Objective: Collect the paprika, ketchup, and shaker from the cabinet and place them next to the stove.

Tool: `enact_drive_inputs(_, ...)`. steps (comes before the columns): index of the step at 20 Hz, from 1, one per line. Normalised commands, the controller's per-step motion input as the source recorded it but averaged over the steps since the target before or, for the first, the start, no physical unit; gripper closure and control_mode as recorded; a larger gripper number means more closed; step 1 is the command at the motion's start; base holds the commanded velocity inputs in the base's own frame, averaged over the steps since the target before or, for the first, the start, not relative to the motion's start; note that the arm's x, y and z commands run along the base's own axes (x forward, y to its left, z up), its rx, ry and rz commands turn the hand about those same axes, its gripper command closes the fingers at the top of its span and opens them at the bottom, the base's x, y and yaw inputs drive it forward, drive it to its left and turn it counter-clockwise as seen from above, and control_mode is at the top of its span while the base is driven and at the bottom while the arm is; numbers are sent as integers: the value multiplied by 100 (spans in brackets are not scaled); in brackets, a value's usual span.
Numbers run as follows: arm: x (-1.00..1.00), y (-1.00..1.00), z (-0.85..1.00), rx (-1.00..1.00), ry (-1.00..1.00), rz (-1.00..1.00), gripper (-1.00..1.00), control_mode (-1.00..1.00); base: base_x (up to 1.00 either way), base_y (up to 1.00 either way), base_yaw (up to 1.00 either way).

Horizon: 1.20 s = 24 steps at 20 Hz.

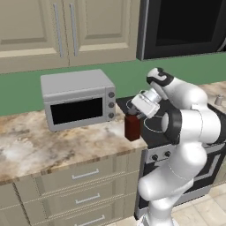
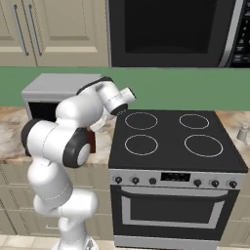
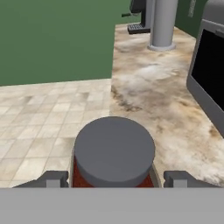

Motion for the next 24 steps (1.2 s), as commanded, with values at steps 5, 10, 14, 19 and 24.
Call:
enact_drive_inputs(5,22,0,-6,0,0,2,100,-100,0,0,0)
enact_drive_inputs(10,18,0,-10,0,0,1,100,-100,0,0,0)
enact_drive_inputs(14,16,0,-15,0,0,1,100,-100,0,0,0)
enact_drive_inputs(19,15,0,-15,0,0,1,100,-100,0,0,0)
enact_drive_inputs(24,15,0,-15,0,0,1,100,-100,0,0,0)
